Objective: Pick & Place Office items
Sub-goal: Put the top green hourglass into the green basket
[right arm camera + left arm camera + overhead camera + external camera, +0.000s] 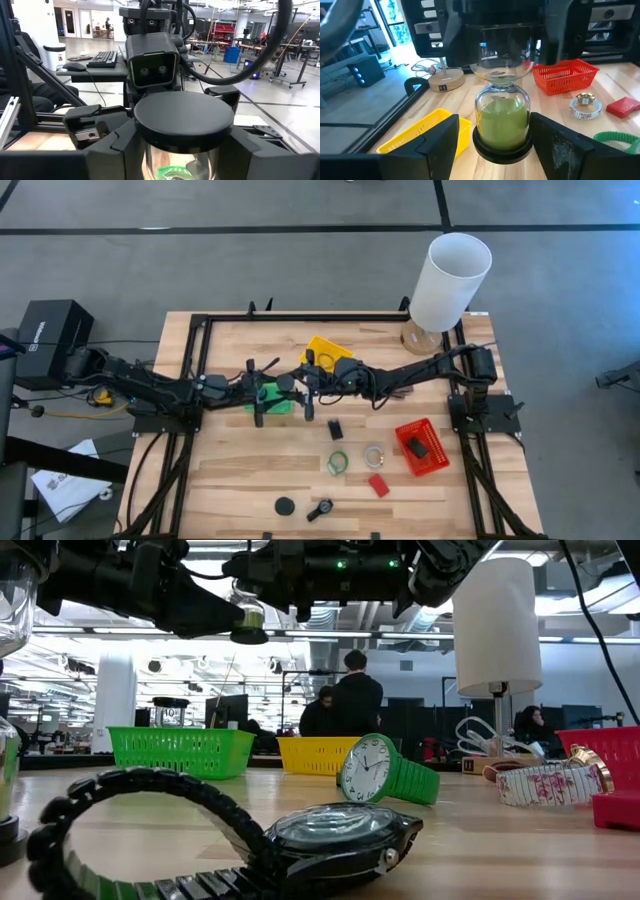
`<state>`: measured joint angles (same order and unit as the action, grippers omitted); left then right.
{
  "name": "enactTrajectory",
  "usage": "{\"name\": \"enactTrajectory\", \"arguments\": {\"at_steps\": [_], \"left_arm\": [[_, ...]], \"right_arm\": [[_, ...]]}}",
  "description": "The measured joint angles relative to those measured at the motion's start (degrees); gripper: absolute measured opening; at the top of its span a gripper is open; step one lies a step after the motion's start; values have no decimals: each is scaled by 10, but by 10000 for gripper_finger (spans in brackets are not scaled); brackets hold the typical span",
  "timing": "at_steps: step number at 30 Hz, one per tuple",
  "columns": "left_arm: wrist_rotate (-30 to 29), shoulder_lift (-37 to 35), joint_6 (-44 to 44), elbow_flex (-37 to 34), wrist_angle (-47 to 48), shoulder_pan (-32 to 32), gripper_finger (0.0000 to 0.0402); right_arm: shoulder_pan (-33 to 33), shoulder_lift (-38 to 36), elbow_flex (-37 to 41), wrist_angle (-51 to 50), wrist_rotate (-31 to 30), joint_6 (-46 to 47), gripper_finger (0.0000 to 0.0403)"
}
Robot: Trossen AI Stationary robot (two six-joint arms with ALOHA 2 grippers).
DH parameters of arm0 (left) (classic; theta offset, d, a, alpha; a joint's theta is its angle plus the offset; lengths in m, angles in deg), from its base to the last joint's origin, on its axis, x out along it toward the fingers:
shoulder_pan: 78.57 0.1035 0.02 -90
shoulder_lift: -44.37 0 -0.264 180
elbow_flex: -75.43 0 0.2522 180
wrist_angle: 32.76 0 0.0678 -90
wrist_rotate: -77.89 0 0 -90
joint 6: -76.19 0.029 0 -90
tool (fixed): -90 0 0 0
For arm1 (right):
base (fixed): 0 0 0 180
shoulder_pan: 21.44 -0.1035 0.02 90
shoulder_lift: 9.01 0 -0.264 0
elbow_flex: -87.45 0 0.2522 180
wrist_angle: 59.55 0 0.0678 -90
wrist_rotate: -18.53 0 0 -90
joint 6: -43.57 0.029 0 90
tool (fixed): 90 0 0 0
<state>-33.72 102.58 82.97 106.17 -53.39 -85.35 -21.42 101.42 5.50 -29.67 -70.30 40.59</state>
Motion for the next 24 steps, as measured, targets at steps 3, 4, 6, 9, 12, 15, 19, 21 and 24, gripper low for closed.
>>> {"name": "enactTrajectory", "arguments": {"at_steps": [3, 4, 6, 9, 12, 15, 19, 21, 24], "left_arm": [[-4, 0, 5, 0, 6, 0, 240], [-7, 0, 5, 0, 11, 0, 241], [-10, 0, 5, 0, 23, 0, 245], [-11, 0, 6, 0, 30, 0, 250], [-11, -2, 6, 0, 30, 0, 251], [-12, -10, 3, 0, 27, 0, 250], [-9, -12, -8, -1, 21, 0, 252], [3, -11, -20, -1, 16, 2, 255], [10, -11, -28, -1, 4, 2, 259]], "right_arm": [[1, 3, 0, 0, -2, 0, 166], [2, 4, 0, -1, -2, 0, 159], [5, 4, 0, -1, -1, 0, 157], [8, 4, 0, -1, -1, 0, 157], [8, 4, 0, -1, -1, 0, 165], [8, 4, 0, 2, -1, 0, 182], [9, 4, 0, 2, -1, 0, 169], [10, 4, 0, 3, -1, 0, 158], [10, 4, 0, 3, -1, 0, 157]]}}
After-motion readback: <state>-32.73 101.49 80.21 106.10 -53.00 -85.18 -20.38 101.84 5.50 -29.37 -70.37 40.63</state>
